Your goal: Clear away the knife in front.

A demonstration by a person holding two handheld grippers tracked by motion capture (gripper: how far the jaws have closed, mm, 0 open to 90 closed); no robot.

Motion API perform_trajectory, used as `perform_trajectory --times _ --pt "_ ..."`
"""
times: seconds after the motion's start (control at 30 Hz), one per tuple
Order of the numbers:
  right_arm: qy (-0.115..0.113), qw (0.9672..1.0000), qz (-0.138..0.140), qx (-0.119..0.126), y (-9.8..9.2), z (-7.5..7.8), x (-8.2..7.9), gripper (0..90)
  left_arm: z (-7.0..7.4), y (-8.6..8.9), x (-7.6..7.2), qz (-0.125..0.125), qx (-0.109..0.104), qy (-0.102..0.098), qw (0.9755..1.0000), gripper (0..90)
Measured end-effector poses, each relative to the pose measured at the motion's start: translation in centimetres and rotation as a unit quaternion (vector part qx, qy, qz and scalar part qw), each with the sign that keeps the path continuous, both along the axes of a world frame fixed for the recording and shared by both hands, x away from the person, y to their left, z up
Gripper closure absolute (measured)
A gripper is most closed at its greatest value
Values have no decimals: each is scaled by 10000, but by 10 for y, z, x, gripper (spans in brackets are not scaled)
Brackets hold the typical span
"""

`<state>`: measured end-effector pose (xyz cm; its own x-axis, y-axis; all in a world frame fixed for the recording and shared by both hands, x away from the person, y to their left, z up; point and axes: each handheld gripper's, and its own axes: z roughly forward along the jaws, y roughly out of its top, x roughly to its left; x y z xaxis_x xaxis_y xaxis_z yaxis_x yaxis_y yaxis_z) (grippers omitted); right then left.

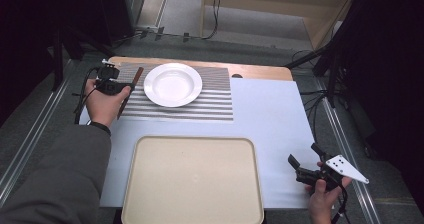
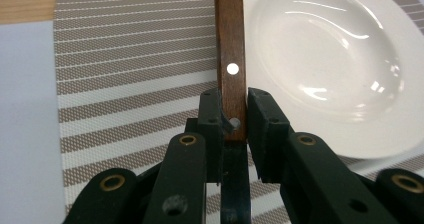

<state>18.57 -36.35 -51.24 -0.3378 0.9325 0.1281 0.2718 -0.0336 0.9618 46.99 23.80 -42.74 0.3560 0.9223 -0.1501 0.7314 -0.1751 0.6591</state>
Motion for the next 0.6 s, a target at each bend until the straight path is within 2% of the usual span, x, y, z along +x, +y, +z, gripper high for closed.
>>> perform_trajectory --times 0.27,0.33,0.6 --pt "13 10000 17 -56 1 0 0 0 5 -1 -22 -186 32 -52 9998 764" --pt "19 10000 11 -77 1 0 1 0 7 1 -29 -281 6 -74 9996 764" --pt "26 10000 8 -93 1 0 1 0 9 1 -50 -401 -116 -138 9990 764"
